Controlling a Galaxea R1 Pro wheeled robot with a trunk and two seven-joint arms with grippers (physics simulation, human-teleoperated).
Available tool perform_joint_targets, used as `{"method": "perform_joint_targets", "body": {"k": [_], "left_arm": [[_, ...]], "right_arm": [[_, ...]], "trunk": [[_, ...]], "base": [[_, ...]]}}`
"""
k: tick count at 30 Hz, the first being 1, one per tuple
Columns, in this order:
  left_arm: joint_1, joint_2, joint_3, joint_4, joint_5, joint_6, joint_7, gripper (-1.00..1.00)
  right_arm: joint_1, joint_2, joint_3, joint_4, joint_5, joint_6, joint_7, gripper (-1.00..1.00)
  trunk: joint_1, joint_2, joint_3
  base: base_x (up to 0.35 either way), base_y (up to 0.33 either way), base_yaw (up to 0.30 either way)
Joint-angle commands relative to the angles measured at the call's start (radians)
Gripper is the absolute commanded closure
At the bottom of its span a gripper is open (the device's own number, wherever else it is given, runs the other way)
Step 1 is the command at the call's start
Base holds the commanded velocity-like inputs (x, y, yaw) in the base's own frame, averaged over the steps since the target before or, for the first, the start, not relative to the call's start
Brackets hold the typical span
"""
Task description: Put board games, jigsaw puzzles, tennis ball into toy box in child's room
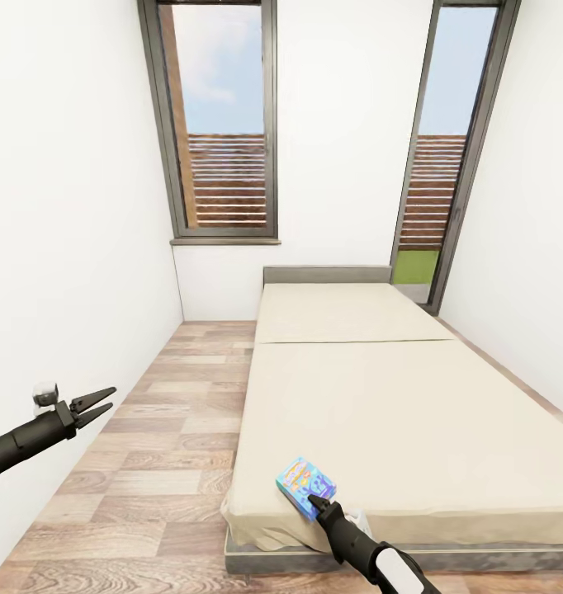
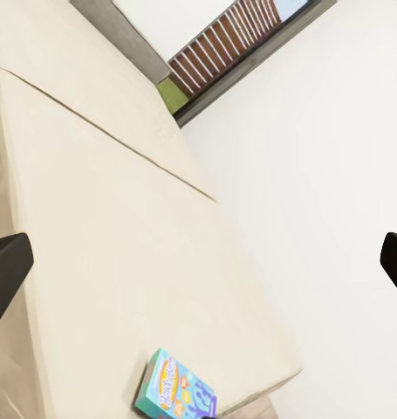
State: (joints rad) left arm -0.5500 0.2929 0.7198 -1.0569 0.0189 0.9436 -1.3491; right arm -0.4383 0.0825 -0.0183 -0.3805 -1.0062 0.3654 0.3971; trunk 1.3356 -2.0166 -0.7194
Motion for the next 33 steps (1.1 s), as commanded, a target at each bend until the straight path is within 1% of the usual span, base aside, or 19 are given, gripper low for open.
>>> {"method": "perform_joint_targets", "body": {"k": [1, 2, 10, 14, 16, 19, 22, 24, 28, 31, 33], "left_arm": [[-0.001, 0.000, 0.001, 0.000, 0.002, 0.010, -0.004, -1.00], [-0.001, 0.000, 0.002, 0.000, 0.002, 0.010, -0.005, -1.00], [-0.001, 0.000, -0.002, 0.000, 0.001, 0.027, -0.005, -1.00], [-0.001, 0.002, -0.005, -0.001, 0.000, 0.035, -0.005, -1.00], [-0.001, 0.002, -0.007, -0.001, 0.000, 0.040, -0.005, -1.00], [-0.002, 0.004, -0.025, -0.001, 0.000, 0.049, -0.005, -1.00], [-0.002, 0.007, -0.041, -0.002, -0.001, 0.059, -0.005, -1.00], [-0.002, 0.008, -0.044, -0.002, -0.001, 0.067, -0.005, -1.00], [-0.002, 0.009, -0.045, -0.002, -0.002, 0.075, -0.005, -1.00], [-0.002, 0.011, -0.045, -0.002, -0.002, 0.079, -0.005, -1.00], [-0.002, 0.012, -0.045, -0.002, -0.002, 0.082, -0.005, -1.00]], "right_arm": [[0.000, 0.000, -0.002, 0.000, -0.006, 0.006, 0.000, 1.00], [0.000, 0.000, -0.002, 0.000, -0.006, 0.006, 0.000, 1.00], [0.000, 0.000, -0.002, 0.000, -0.006, 0.005, 0.005, 1.00], [0.000, 0.001, -0.002, -0.003, -0.006, 0.006, 0.053, 1.00], [0.000, 0.001, -0.003, -0.015, -0.006, 0.007, 0.064, 1.00], [0.000, 0.001, -0.003, -0.061, -0.008, 0.017, 0.068, 1.00], [0.000, 0.000, -0.002, -0.104, -0.006, 0.058, 0.069, 1.00], [0.001, 0.000, -0.001, -0.129, -0.006, 0.076, 0.068, 1.00], [0.004, -0.002, 0.007, -0.220, 0.000, 0.103, 0.063, 1.00], [0.012, -0.008, 0.017, -0.313, 0.004, 0.153, 0.056, 1.00], [0.013, -0.008, 0.027, -0.338, 0.005, 0.179, 0.045, 1.00]], "trunk": [[0.000, 0.000, -0.001], [0.000, 0.000, -0.001], [-0.031, 0.056, 0.024], [-0.046, 0.084, 0.037], [-0.054, 0.098, 0.043], [-0.065, 0.119, 0.052], [-0.077, 0.140, 0.062], [-0.084, 0.154, 0.068], [-0.100, 0.182, 0.080], [-0.111, 0.203, 0.090], [-0.119, 0.217, 0.096]], "base": [[0.000, 0.000, 0.000], [0.000, 0.000, 0.000], [0.000, 0.000, 0.000], [0.000, 0.000, 0.000], [0.000, 0.000, 0.000], [0.000, 0.000, 0.000], [0.000, 0.000, 0.000], [0.000, 0.000, 0.000], [0.000, 0.000, 0.000], [0.000, 0.000, 0.000], [0.000, 0.000, 0.000]]}}
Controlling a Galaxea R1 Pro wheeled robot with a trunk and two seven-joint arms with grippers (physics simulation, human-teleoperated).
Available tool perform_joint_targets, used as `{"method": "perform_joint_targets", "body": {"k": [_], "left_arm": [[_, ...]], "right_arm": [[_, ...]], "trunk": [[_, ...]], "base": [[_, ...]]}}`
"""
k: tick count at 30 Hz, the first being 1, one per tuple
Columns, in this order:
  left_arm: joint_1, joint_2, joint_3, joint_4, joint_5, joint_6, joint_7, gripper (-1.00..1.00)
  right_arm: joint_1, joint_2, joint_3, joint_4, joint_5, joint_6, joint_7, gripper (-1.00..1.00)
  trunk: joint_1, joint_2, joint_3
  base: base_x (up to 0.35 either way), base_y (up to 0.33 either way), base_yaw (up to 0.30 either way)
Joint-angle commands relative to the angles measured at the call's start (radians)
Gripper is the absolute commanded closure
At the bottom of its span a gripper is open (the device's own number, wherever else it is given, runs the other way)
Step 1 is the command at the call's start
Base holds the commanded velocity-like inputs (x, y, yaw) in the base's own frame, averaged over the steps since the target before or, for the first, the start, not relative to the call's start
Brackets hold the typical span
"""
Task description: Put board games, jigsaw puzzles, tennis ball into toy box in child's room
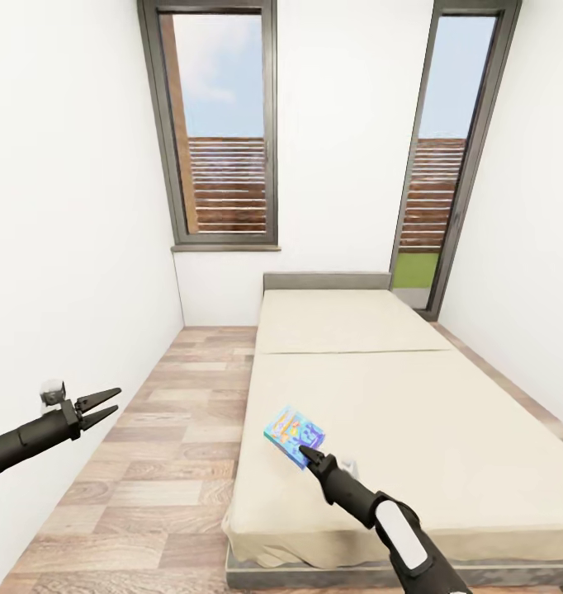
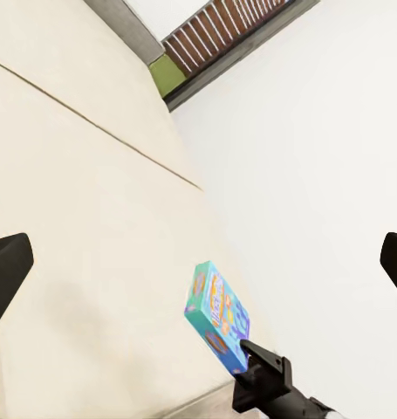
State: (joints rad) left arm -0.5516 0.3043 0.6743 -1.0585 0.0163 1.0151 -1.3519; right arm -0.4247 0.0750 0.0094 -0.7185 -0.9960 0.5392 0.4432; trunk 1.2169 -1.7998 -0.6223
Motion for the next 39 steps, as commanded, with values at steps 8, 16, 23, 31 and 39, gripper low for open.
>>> {"method": "perform_joint_targets", "body": {"k": [8, 16, 23, 31, 39], "left_arm": [[-0.001, -0.001, 0.000, -0.008, 0.002, 0.014, -0.037, -1.00], [-0.004, 0.012, -0.005, -0.009, -0.003, 0.015, -0.069, -1.00], [-0.005, 0.014, -0.091, -0.008, -0.002, 0.016, -0.071, -1.00], [-0.006, 0.016, -0.112, -0.008, -0.001, 0.016, -0.072, -1.00], [-0.005, 0.016, -0.114, -0.008, -0.001, 0.016, -0.072, -1.00]], "right_arm": [[-0.011, 0.008, 0.050, -0.040, -0.003, 0.045, -0.098, 1.00], [-0.010, 0.012, 0.055, -0.219, -0.005, 0.050, -0.098, 1.00], [0.008, 0.004, 0.058, -0.282, -0.004, 0.048, -0.099, 1.00], [0.009, -0.006, 0.055, -0.287, -0.004, 0.049, -0.091, 1.00], [0.009, -0.007, 0.056, -0.288, -0.004, 0.048, -0.090, 1.00]], "trunk": [[-0.023, 0.042, 0.018], [-0.054, 0.098, 0.043], [-0.081, 0.147, 0.065], [-0.111, 0.203, 0.090], [-0.142, 0.259, 0.115]], "base": [[0.000, 0.000, 0.000], [0.000, 0.000, 0.000], [0.000, 0.000, 0.000], [0.000, 0.000, 0.000], [0.000, 0.000, 0.000]]}}
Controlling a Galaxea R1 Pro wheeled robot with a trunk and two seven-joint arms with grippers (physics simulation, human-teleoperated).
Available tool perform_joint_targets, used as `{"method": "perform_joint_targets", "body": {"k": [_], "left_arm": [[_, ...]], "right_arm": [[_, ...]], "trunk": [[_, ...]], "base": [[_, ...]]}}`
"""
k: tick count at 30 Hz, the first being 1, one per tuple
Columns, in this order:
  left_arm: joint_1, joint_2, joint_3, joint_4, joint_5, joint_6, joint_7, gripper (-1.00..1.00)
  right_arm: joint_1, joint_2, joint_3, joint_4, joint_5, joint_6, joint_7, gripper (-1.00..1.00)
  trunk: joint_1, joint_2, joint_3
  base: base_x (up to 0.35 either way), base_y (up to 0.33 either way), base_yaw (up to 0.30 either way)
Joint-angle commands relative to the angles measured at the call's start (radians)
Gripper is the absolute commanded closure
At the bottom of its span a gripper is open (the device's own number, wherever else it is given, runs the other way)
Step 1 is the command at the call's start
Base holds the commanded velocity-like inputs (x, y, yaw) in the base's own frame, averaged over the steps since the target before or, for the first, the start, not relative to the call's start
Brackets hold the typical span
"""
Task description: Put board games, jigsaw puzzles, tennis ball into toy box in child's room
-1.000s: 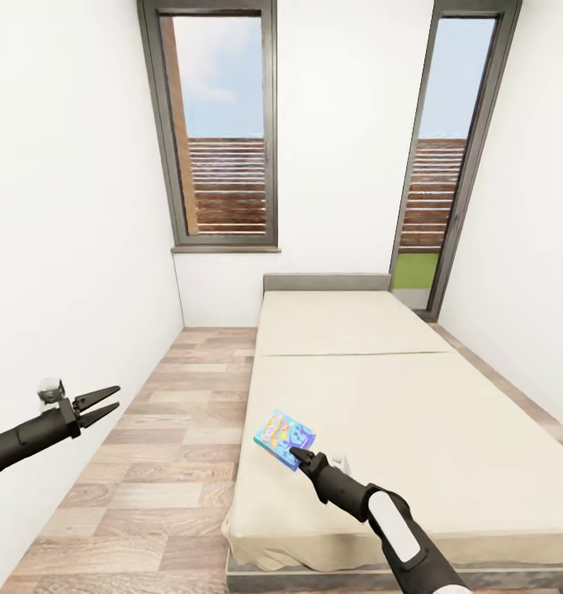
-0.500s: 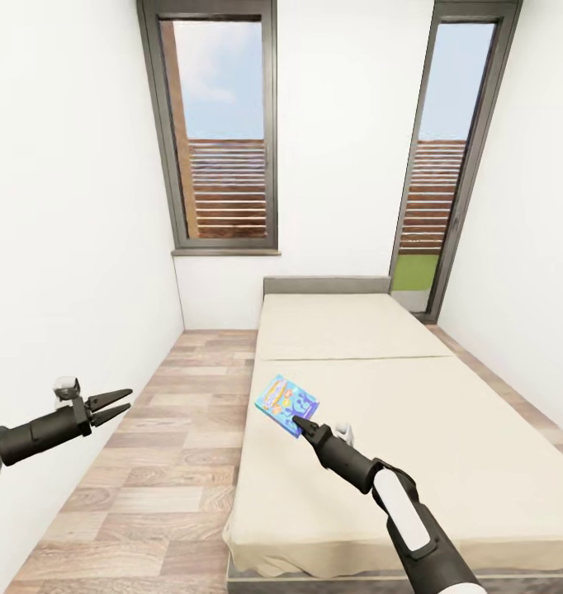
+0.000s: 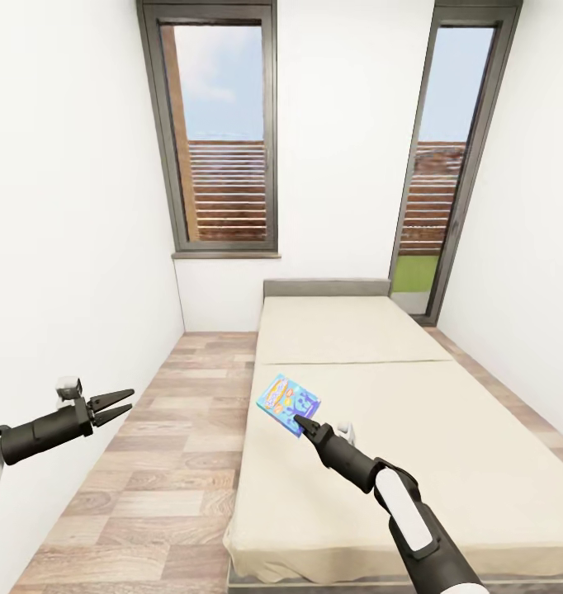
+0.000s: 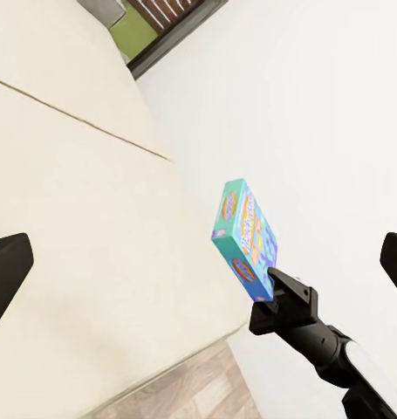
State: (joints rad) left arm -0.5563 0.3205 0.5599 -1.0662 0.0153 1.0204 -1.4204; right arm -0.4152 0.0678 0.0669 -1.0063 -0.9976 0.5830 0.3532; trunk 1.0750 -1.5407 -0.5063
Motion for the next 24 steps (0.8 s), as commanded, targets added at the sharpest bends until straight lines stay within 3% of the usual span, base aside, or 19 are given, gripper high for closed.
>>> {"method": "perform_joint_targets", "body": {"k": [1, 24], "left_arm": [[-0.001, 0.000, 0.000, 0.000, 0.001, 0.010, -0.003, -1.00], [-0.001, 0.003, 0.000, 0.000, 0.003, 0.009, -0.003, -1.00]], "right_arm": [[-0.001, 0.000, -0.001, 0.000, -0.002, 0.005, 0.000, 1.00], [-0.001, 0.001, -0.009, -0.003, -0.010, 0.024, -0.004, 1.00]], "trunk": [[-0.004, 0.007, 0.002], [-0.092, 0.168, 0.074]], "base": [[0.000, 0.000, 0.000], [0.000, 0.000, 0.000]]}}
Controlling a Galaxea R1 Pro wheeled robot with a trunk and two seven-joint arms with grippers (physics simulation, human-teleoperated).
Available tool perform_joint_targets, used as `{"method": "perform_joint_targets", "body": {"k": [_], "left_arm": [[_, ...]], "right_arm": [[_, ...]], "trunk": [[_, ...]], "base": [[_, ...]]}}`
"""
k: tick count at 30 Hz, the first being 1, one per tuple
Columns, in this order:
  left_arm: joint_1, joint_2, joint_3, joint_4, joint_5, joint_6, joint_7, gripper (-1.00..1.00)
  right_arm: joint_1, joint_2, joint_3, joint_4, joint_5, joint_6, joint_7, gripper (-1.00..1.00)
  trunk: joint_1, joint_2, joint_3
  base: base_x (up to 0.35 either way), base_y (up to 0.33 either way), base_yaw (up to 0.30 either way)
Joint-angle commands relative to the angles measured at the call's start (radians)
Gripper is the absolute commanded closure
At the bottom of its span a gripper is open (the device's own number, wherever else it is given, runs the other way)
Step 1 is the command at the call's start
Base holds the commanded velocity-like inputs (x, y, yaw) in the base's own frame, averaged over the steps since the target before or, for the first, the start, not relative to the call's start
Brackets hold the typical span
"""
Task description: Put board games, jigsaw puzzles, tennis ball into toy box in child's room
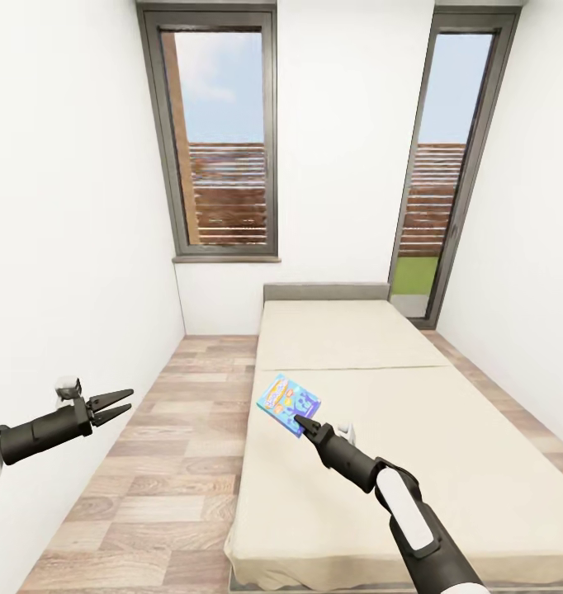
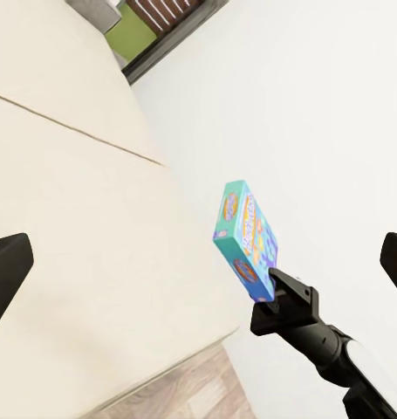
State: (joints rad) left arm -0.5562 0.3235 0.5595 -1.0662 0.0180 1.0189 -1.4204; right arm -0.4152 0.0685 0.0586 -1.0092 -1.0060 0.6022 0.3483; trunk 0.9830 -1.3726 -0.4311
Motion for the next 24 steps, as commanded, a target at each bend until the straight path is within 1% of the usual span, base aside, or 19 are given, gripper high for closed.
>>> {"method": "perform_joint_targets", "body": {"k": [1, 7, 10, 12, 14, 15, 18, 21, 24], "left_arm": [[-0.001, 0.000, 0.000, 0.000, 0.000, 0.010, -0.003, -1.00], [-0.001, -0.001, 0.000, 0.000, 0.000, 0.010, -0.003, -1.00], [-0.001, 0.000, 0.000, 0.000, 0.000, 0.010, -0.003, -1.00], [-0.001, -0.001, 0.000, 0.000, 0.000, 0.010, -0.003, -1.00], [-0.001, -0.001, 0.000, 0.000, 0.000, 0.010, -0.003, -1.00], [-0.001, -0.001, 0.000, 0.000, 0.000, 0.010, -0.003, -1.00], [-0.001, -0.001, 0.000, 0.000, -0.001, 0.010, -0.003, -1.00], [-0.001, 0.000, 0.000, 0.000, -0.002, 0.010, -0.003, -1.00], [-0.001, -0.001, -0.001, 0.000, -0.002, 0.010, -0.003, -1.00]], "right_arm": [[-0.001, 0.000, -0.001, 0.000, -0.002, 0.004, 0.001, 1.00], [-0.002, 0.000, -0.001, 0.000, 0.004, 0.008, -0.006, 1.00], [-0.013, -0.002, 0.001, 0.000, 0.007, 0.014, -0.015, 1.00], [-0.017, -0.004, 0.000, 0.000, 0.009, 0.029, -0.032, 1.00], [-0.020, -0.006, -0.001, -0.002, 0.009, 0.060, -0.070, 1.00], [-0.020, -0.006, -0.001, -0.008, 0.009, 0.072, -0.088, 1.00], [-0.016, -0.007, -0.002, -0.043, 0.008, 0.088, -0.112, 1.00], [-0.009, -0.007, -0.002, -0.088, 0.008, 0.092, -0.120, 1.00], [-0.005, -0.007, -0.002, -0.110, 0.007, 0.094, -0.124, 1.00]], "trunk": [[-0.004, 0.007, 0.002], [-0.027, 0.049, 0.021], [-0.038, 0.070, 0.030], [-0.046, 0.084, 0.037], [-0.054, 0.098, 0.043], [-0.058, 0.105, 0.046], [-0.069, 0.126, 0.055], [-0.081, 0.147, 0.065], [-0.092, 0.168, 0.074]], "base": [[0.000, 0.000, 0.000], [0.000, 0.000, 0.000], [0.000, 0.000, 0.000], [0.000, 0.000, 0.000], [0.000, 0.000, 0.000], [0.000, 0.000, 0.000], [0.000, 0.000, 0.000], [0.000, 0.000, 0.000], [0.000, 0.000, 0.000]]}}
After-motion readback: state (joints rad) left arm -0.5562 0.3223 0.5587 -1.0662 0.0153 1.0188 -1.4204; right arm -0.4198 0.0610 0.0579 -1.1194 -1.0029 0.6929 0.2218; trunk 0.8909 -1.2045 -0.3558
